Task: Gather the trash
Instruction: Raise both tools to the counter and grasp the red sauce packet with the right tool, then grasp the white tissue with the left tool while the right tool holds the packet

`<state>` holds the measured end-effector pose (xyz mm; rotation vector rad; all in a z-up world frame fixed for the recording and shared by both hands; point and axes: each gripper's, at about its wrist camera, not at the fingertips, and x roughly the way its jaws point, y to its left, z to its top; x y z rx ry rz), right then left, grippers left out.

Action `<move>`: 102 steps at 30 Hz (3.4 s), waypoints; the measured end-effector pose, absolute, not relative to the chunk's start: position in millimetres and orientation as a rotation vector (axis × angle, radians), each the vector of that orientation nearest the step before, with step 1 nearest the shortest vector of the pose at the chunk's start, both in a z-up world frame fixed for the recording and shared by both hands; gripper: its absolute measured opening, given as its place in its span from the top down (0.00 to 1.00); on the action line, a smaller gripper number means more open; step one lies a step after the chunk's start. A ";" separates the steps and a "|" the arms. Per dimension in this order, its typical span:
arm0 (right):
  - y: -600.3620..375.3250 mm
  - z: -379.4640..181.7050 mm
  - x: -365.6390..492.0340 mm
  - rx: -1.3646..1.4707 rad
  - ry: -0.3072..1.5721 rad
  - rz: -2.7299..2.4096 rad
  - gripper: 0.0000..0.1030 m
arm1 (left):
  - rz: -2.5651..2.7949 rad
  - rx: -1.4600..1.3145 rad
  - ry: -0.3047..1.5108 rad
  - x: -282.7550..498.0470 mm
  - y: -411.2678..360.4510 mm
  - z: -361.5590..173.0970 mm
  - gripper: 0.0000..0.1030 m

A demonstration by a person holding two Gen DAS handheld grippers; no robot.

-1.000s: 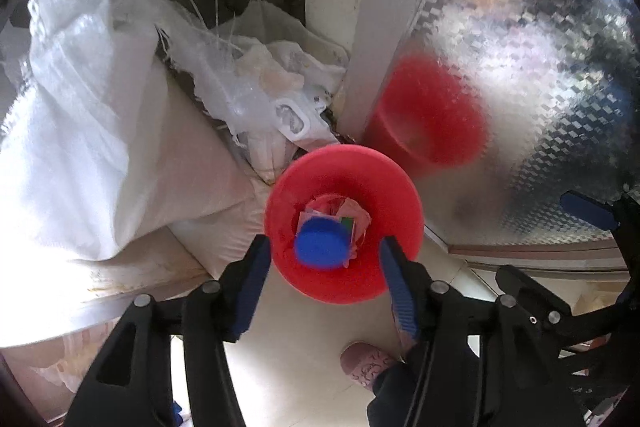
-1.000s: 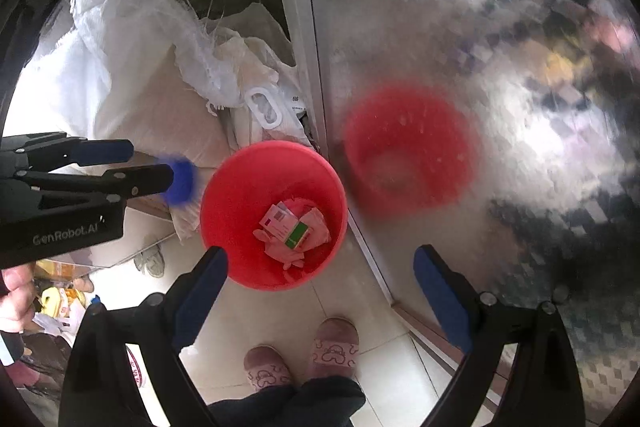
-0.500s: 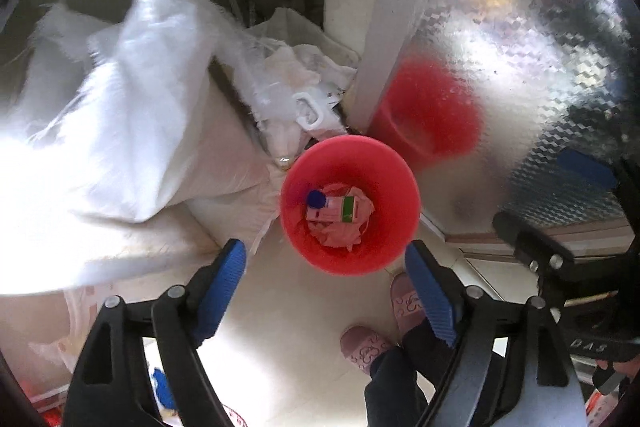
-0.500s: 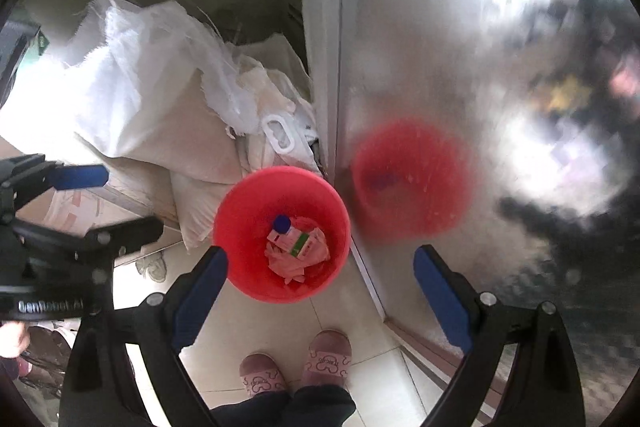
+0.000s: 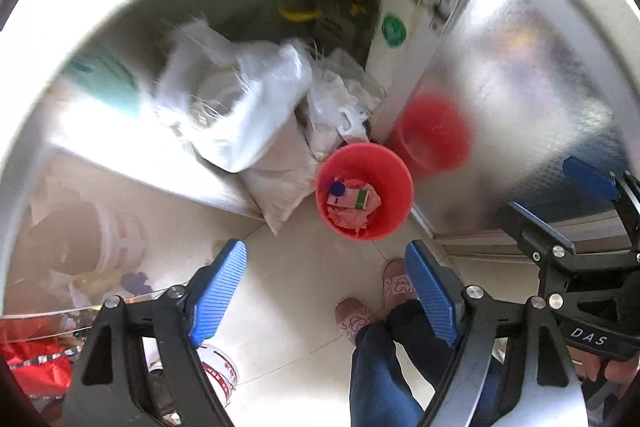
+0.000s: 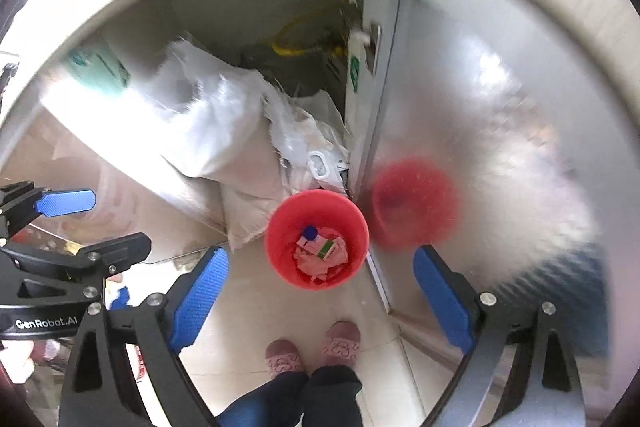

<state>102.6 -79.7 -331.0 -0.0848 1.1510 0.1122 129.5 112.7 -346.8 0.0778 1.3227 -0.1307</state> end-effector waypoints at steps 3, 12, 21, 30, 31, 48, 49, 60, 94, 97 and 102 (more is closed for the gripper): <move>-72.6 -290.8 92.8 -0.106 1.117 0.092 0.09 | -0.131 0.065 1.292 117.7 117.4 -308.0 0.22; -73.1 -189.8 85.4 -0.123 1.005 0.041 0.09 | -0.174 -0.002 1.174 116.1 121.5 -209.9 0.22; -103.6 -127.4 89.8 -0.107 0.909 -0.075 0.09 | -0.266 0.045 1.079 143.5 86.3 -151.0 0.22; -148.6 -111.9 104.6 -0.017 0.897 -0.150 0.09 | -0.358 0.144 1.066 186.5 30.6 -136.7 0.22; -154.3 -112.0 109.0 -0.009 0.899 -0.158 0.09 | -0.367 0.153 1.067 192.4 24.0 -136.4 0.22; -217.1 -135.0 221.0 0.124 0.980 -0.119 0.09 | -0.348 0.248 1.130 333.9 -36.8 -153.7 0.22; -217.3 -137.5 227.5 0.132 0.983 -0.106 0.09 | -0.344 0.251 1.130 340.9 -36.8 -155.0 0.22; -212.9 -166.9 279.1 0.191 1.067 -0.094 0.20 | -0.376 0.298 1.182 404.5 -35.3 -183.3 0.22; -281.2 -122.8 189.8 0.320 1.001 -0.416 0.91 | -0.821 0.422 1.135 379.4 -159.5 -158.4 0.22; -301.2 -120.3 178.1 0.326 0.993 -0.444 0.91 | -0.843 0.431 1.137 373.6 -186.2 -160.2 0.22; -331.8 -126.4 162.9 0.339 0.995 -0.466 0.91 | -0.873 0.452 1.171 363.3 -225.3 -170.9 0.22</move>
